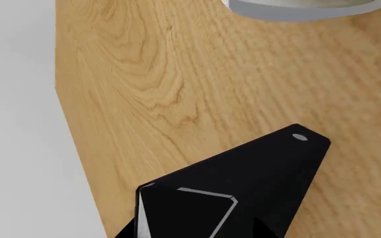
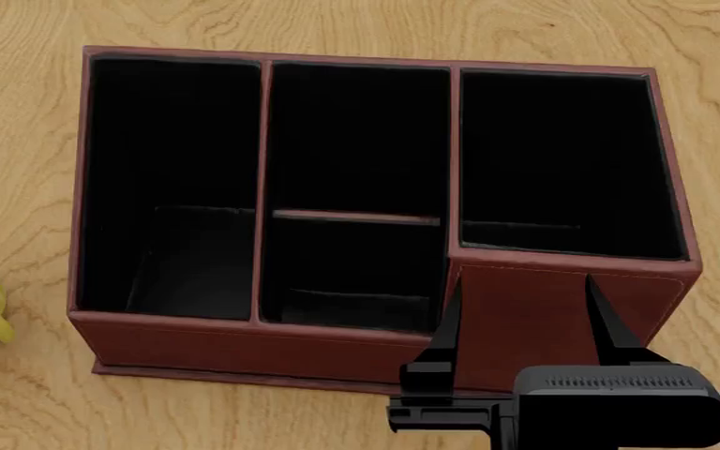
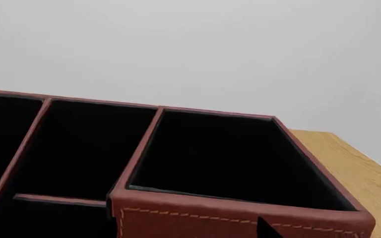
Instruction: Pick up the book and place it in the back compartment of the caddy.
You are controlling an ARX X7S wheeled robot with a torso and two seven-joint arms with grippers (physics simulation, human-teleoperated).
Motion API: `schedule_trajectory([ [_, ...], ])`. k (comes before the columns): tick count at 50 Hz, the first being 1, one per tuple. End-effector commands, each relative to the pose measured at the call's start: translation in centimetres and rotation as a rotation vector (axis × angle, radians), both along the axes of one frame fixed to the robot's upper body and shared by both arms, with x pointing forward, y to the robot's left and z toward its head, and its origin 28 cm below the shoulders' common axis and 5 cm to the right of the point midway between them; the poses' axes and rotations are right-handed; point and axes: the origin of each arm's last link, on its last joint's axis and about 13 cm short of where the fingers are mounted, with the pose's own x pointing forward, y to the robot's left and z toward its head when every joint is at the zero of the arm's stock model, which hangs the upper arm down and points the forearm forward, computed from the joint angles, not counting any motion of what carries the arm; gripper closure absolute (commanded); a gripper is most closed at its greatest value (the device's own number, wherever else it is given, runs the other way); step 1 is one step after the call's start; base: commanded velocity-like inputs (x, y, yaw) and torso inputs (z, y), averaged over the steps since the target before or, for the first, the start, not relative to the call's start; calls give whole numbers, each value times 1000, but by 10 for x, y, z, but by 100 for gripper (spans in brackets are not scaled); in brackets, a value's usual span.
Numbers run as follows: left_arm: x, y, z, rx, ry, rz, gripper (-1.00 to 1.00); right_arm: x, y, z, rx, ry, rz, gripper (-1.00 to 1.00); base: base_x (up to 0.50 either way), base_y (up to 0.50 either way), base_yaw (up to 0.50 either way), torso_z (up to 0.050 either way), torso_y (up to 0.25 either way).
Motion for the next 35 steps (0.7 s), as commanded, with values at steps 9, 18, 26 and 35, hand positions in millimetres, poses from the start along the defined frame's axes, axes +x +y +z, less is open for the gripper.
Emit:
schedule_trajectory([
  [9,-3,0,7,13,-38,-6,100,-1,0,1,1,-5,1,-100,2,1,-1,0,-5],
  [18,-9,-1,20,25,-68,-14,100,-2,0,1,5,-7,3,-100,1,1,-2,0,-4],
  [26,-11,-5,28,28,-89,-29,100,-2,0,1,9,-11,3,-100,3,0,-2,0,-3],
  [35,-12,-8,40,31,-122,-40,100,-4,-2,1,16,-12,-2,-100,1,0,-3,0,0],
])
